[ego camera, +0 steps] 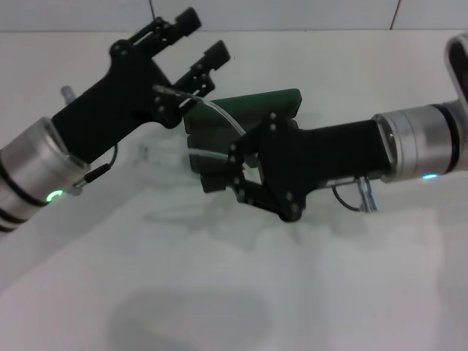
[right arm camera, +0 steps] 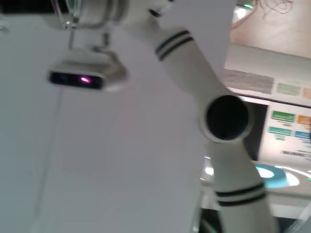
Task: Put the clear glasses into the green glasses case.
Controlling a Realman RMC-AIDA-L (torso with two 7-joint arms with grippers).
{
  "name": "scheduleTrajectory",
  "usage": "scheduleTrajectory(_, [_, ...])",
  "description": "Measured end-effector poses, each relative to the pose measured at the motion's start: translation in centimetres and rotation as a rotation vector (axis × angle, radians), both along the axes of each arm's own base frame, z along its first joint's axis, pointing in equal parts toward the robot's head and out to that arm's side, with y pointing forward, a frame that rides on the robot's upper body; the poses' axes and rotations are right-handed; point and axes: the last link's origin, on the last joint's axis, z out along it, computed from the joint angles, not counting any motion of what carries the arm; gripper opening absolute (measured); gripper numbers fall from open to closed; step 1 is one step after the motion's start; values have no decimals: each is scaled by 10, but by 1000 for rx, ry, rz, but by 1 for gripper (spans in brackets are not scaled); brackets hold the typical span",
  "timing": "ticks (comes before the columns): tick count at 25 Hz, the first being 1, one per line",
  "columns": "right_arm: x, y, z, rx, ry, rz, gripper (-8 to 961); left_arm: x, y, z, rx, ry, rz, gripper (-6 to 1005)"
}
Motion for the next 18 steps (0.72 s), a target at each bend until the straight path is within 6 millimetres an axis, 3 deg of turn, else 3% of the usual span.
scheduleTrajectory(18, [2, 7, 1, 14, 1, -79, 33, -17, -13, 10, 106, -3, 24, 561])
